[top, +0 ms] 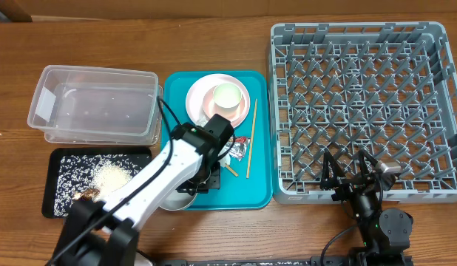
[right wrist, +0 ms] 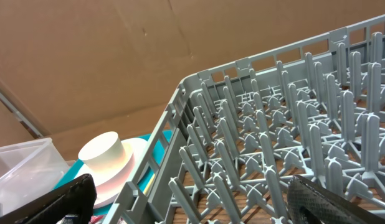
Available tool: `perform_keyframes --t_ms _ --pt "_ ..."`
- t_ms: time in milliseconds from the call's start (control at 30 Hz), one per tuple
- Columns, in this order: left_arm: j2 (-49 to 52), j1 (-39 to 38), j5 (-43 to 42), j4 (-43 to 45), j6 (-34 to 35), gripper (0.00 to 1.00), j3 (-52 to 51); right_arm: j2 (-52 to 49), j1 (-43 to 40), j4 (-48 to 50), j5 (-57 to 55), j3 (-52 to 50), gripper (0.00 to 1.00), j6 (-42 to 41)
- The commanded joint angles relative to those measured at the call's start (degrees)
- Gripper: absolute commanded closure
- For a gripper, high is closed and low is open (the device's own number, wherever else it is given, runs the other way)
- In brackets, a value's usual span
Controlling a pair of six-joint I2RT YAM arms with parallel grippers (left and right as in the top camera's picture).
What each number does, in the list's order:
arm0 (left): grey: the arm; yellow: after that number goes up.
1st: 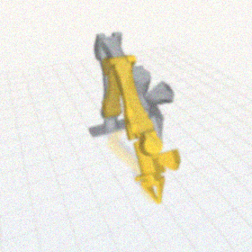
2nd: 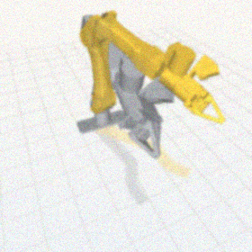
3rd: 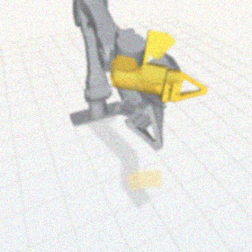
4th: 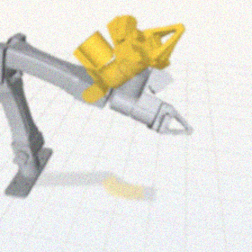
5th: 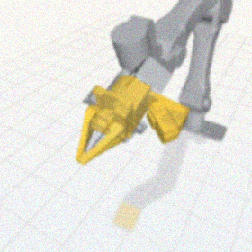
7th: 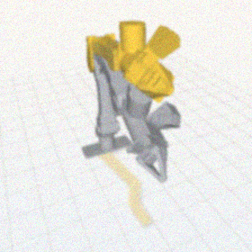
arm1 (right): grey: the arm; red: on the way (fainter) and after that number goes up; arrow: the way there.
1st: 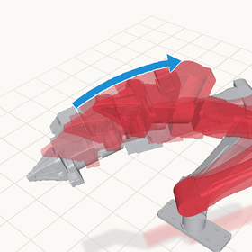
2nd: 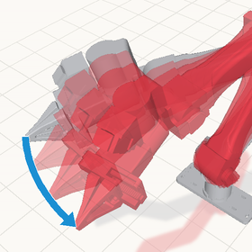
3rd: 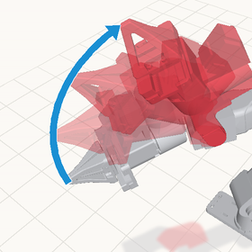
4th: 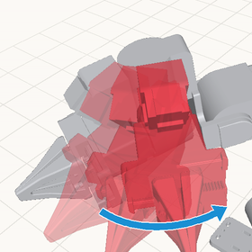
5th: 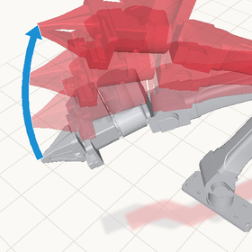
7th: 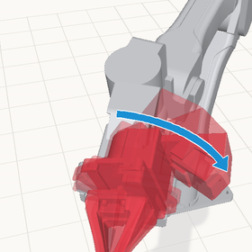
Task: Sort waste into correct bins and load items into the dishwasher
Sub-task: 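Return the emptied bowl to the teal tray with the left gripper, then grasp the crumpled white tissue with the left gripper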
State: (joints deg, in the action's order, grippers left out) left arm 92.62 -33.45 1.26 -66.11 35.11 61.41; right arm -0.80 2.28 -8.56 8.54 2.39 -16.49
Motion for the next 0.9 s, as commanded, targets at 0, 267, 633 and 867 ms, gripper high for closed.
perform_keyframes --t_ms 0,267,633,867 --pt "3.13 -0.31 2.34 0.7 1.33 0.92 -0.28 0.39 0.28 0.44 -0.39 -0.11 0.0 -0.26" --pt "3.34 -0.22 2.32 1.4 0.87 0.52 1.05 0.39 0.28 0.44 -0.39 -0.11 0.0 -0.26" --pt "3.21 2.8 5.29 -0.26 1.25 0.53 15.23 0.39 0.28 0.44 -0.39 -0.11 0.0 -0.26" --pt "4.33 7.3 7.65 9.57 8.59 0.27 11.72 0.39 0.28 0.44 -0.39 -0.11 0.0 -0.26"
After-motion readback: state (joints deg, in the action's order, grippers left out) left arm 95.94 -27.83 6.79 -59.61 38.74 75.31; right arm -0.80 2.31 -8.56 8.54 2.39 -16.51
